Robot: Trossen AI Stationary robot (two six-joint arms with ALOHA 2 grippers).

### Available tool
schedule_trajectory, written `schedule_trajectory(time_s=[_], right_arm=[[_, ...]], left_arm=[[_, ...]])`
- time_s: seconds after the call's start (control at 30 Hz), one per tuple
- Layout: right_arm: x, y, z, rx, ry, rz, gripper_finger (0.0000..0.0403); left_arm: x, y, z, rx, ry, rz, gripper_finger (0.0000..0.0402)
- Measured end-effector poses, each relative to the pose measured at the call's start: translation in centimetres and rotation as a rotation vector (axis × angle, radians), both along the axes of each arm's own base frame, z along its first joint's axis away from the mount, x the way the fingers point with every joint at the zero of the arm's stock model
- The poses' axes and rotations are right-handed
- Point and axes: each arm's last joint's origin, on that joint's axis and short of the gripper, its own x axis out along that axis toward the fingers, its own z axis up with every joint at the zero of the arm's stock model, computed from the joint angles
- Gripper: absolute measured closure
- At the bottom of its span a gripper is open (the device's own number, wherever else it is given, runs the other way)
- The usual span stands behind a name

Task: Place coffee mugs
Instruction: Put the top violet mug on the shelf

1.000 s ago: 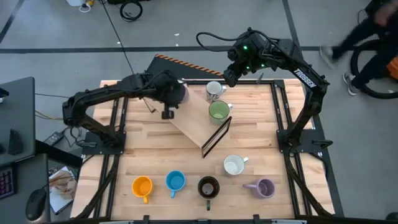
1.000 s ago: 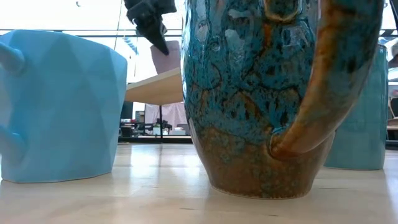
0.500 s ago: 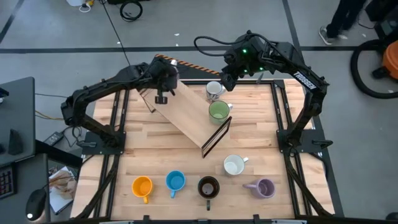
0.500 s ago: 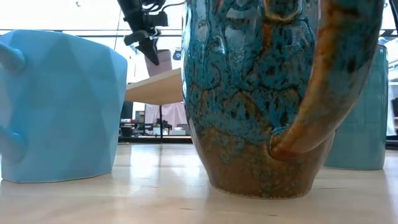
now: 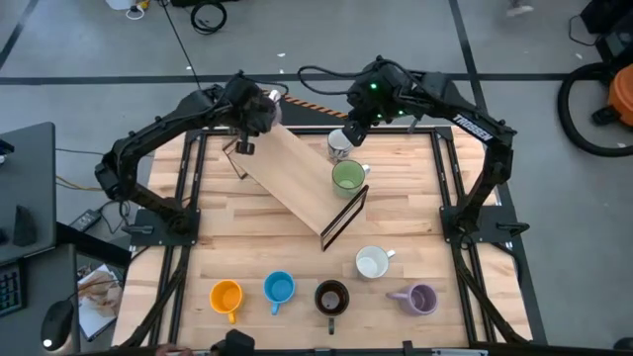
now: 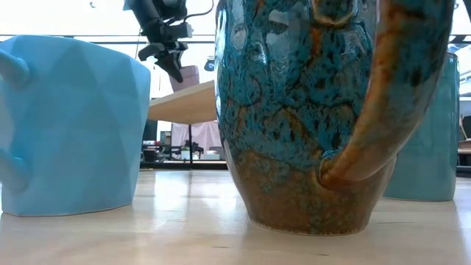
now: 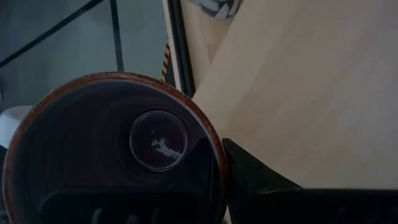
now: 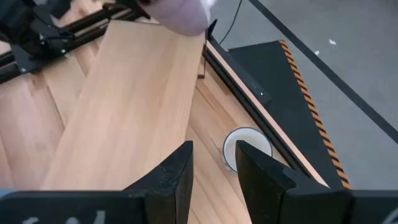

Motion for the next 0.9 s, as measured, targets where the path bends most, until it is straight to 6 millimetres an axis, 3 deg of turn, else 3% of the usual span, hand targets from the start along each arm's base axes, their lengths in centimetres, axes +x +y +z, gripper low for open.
schedule_trajectory(time_s=[0.3, 0.9], right_arm=[[0.5, -0.9, -1.6, 0.039, 0.012, 0.0, 0.0276], [0.8, -1.1, -1.2, 0.061, -0.057, 0.015, 0.0276]], left_arm=[[-1.3, 0.6, -0.4, -0.108, -0.001, -0.038, 0.0371], [-1.6, 0.8, -0.4, -0.165, -0.045, -0.08, 0.0369]])
